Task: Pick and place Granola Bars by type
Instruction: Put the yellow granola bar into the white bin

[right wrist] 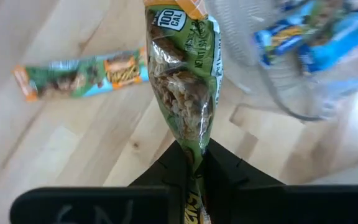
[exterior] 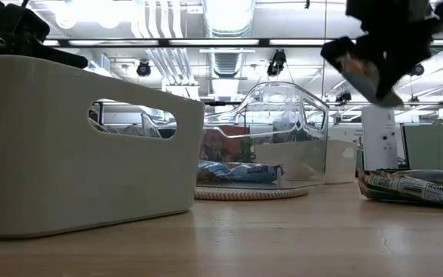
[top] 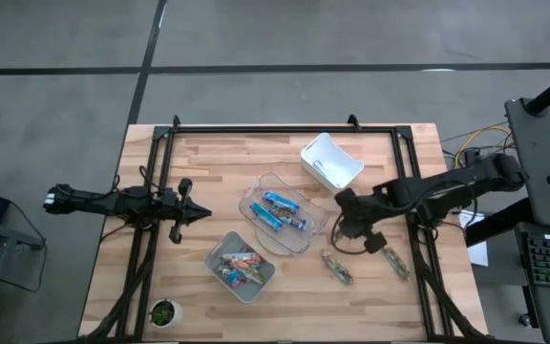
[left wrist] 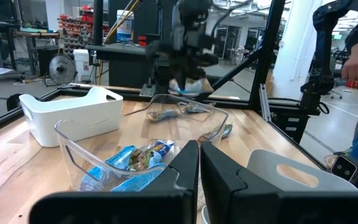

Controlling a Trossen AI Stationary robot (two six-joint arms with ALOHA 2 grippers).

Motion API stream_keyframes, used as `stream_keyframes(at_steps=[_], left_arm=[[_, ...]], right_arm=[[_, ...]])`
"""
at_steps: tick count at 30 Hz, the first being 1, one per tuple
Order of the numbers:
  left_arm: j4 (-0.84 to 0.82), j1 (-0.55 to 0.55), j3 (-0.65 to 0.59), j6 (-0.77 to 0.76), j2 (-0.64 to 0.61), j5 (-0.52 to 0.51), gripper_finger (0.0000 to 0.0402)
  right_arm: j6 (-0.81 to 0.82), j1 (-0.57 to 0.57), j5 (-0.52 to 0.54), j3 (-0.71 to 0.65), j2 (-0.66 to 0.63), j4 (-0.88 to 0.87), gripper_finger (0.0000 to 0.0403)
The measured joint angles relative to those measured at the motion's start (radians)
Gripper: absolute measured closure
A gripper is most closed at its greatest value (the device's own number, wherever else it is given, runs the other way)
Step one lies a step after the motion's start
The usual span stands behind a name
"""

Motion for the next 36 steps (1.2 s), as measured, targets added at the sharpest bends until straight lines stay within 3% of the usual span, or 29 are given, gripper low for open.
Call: stream_keyframes(at_steps=[15, 18, 29, 36], left_arm=[[0.0, 0.0, 0.0, 0.0, 0.0, 0.0, 0.0401], [0.0, 0.0, 0.0, 0.0, 0.0, 0.0, 0.0401], [0.0, 0.0, 0.0, 0.0, 0.0, 0.0, 0.0401], [0.0, 0.0, 0.0, 0.0, 0.0, 0.0, 0.0401]], right_arm=[[0.264, -0.083, 0.001, 0.257, -0.025, -0.072, 0.0376], [0.319, -0.105, 0.048, 0.295, -0.017, -0.072, 0.0376], [0.607, -0.246, 0.23, 0.301, -0.002, -0.076, 0.0376], [0.69, -0.377, 0.243, 0.29, -0.002, -0.077, 0.0376]])
